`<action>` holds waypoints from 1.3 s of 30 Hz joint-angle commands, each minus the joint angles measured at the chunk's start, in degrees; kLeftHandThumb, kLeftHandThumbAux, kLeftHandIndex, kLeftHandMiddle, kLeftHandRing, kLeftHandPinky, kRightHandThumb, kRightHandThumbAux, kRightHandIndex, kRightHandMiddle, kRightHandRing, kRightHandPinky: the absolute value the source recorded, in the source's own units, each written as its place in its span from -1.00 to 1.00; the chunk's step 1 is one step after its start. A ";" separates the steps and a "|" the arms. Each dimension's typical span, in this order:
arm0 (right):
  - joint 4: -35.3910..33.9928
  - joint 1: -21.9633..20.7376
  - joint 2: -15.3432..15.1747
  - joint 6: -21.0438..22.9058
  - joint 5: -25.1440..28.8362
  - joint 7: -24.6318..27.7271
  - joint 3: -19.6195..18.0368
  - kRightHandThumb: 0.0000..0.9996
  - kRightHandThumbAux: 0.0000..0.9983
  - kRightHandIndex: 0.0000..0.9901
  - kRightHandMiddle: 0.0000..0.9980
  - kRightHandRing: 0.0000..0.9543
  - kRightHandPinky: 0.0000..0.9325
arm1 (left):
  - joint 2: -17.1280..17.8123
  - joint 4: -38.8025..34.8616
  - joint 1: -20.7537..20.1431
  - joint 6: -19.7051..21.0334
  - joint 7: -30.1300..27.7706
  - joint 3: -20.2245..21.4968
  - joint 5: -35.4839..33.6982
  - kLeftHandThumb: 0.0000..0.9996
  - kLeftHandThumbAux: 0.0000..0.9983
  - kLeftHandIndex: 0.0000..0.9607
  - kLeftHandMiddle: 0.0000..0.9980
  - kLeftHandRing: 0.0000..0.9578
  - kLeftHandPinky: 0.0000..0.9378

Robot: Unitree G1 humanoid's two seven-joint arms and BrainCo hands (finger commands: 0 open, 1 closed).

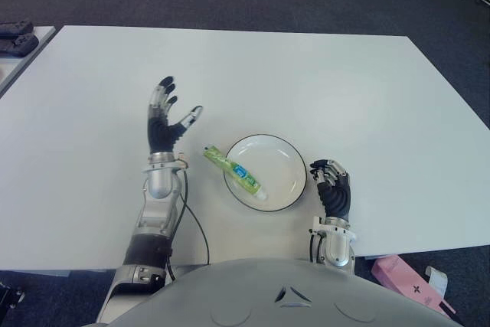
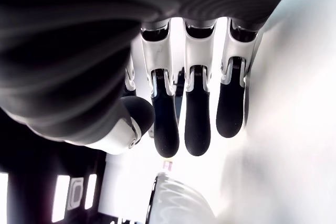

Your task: Put the toothpaste on the table into the plate.

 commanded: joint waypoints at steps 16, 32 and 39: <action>0.31 -1.48 0.13 2.73 1.19 1.12 -0.10 0.41 0.46 -0.14 -0.03 0.00 0.02 | -9.01 1.43 2.86 3.52 8.45 6.08 -3.06 -0.70 0.89 -0.39 -0.52 -0.54 -0.43; -0.04 -2.13 -0.24 3.84 0.23 1.19 0.17 0.41 0.46 -0.14 -0.03 0.00 0.01 | -11.10 11.41 3.78 2.07 15.99 5.57 -0.19 -0.69 0.98 -0.20 -0.35 -0.41 -0.32; 0.03 -2.59 -0.24 3.82 0.19 1.00 0.28 0.41 0.46 -0.14 -0.02 0.01 0.03 | -10.96 10.49 4.89 4.19 14.24 3.75 -1.28 0.14 0.60 -0.13 -0.21 -0.28 -0.21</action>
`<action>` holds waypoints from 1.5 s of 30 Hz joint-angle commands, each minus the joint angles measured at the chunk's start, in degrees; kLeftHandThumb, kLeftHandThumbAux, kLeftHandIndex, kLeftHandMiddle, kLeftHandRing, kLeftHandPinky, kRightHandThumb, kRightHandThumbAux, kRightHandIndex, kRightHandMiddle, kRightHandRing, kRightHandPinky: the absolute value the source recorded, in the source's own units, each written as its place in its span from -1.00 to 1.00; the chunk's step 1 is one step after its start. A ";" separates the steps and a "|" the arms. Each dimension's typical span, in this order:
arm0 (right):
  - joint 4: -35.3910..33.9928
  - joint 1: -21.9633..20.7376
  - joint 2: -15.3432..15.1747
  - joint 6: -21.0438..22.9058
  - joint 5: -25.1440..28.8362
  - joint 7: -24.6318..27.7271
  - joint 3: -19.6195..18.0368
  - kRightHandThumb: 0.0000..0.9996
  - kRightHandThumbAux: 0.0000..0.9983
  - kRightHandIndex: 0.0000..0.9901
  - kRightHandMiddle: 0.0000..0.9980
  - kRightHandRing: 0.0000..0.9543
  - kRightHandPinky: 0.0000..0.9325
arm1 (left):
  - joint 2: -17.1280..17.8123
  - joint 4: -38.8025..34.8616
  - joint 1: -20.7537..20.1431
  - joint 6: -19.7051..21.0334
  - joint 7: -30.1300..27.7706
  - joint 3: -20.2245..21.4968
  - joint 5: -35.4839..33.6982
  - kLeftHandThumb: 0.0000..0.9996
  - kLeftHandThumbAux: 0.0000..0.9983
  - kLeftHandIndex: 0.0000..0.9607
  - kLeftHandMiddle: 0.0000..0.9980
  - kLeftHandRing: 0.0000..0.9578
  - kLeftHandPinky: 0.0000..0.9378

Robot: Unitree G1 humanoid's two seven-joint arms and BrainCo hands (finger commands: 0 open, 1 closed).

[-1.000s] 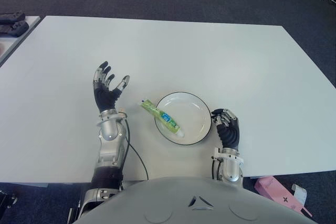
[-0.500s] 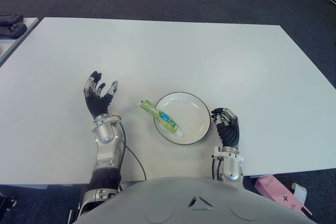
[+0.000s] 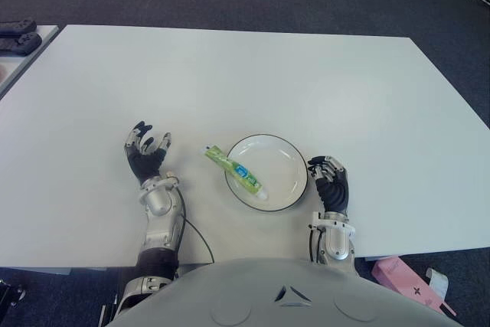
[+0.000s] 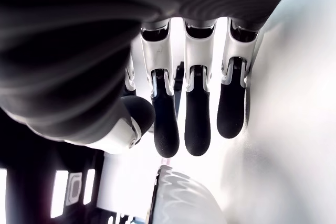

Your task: Put the toothpaste on the table into the plate.

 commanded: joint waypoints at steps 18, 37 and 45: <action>0.95 -1.47 0.37 0.21 -0.36 -0.37 0.65 0.41 0.46 -0.14 -0.02 0.01 0.04 | -1.21 -0.12 5.57 3.78 -11.53 -9.32 1.01 0.43 0.45 -0.11 -0.07 -0.11 -0.11; 0.61 -1.38 0.29 -0.16 1.97 1.37 0.70 0.41 0.46 -0.14 -0.03 0.00 0.02 | 3.36 -8.22 8.88 10.70 -23.02 -15.01 2.73 0.45 0.45 -0.11 -0.08 -0.11 -0.07; 0.48 -1.28 0.31 -0.01 1.90 1.35 0.62 0.41 0.46 -0.14 -0.03 0.00 0.03 | 5.65 -9.90 9.29 13.45 -25.86 -16.24 5.02 0.45 0.44 -0.11 -0.09 -0.13 -0.12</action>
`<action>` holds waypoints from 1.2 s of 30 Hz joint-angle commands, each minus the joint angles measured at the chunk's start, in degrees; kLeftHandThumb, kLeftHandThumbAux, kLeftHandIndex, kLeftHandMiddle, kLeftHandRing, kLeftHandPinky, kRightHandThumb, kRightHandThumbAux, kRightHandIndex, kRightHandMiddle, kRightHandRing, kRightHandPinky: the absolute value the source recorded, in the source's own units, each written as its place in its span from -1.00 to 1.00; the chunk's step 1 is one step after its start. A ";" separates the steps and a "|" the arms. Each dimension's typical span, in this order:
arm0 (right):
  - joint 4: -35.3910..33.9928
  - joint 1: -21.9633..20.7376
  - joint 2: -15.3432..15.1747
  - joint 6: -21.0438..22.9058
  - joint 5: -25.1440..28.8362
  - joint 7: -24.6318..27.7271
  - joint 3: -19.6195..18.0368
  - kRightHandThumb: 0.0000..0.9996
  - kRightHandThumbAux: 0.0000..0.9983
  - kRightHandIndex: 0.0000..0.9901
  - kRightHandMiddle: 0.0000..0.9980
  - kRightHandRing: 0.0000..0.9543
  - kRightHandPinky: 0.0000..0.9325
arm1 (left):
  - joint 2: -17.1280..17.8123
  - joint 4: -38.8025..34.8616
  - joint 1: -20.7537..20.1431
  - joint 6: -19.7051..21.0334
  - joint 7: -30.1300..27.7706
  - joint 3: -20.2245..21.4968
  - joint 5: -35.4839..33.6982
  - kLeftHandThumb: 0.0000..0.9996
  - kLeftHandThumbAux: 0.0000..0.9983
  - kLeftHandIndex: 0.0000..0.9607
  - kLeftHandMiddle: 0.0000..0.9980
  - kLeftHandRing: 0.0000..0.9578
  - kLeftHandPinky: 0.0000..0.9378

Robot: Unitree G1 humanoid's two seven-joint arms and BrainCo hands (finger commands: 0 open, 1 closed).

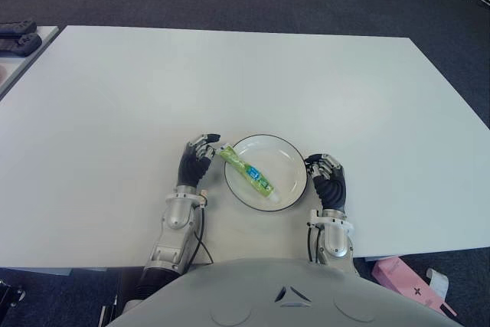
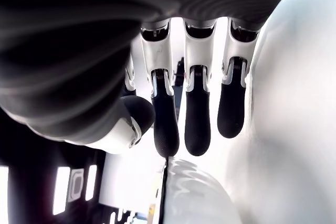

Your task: Put the toothpaste on the table into the plate.

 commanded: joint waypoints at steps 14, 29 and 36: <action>-0.31 -0.16 0.70 0.66 0.18 -0.10 -0.08 0.41 0.46 -0.14 -0.03 0.00 0.03 | 2.25 -0.34 2.11 5.93 -1.66 -1.43 4.00 0.45 0.44 -0.11 -0.11 -0.16 -0.15; -0.15 -0.30 0.44 0.63 -0.10 -0.02 -0.31 0.41 0.46 -0.14 -0.03 -0.01 0.02 | 1.74 -0.76 2.43 6.23 -1.56 -0.76 2.66 0.45 0.44 -0.11 -0.11 -0.16 -0.15; -0.21 -0.29 0.41 0.72 -0.31 -0.10 -0.38 0.41 0.46 -0.14 -0.03 -0.01 0.02 | 1.37 -1.21 2.56 7.03 -1.10 -0.37 2.37 0.45 0.44 -0.11 -0.10 -0.15 -0.14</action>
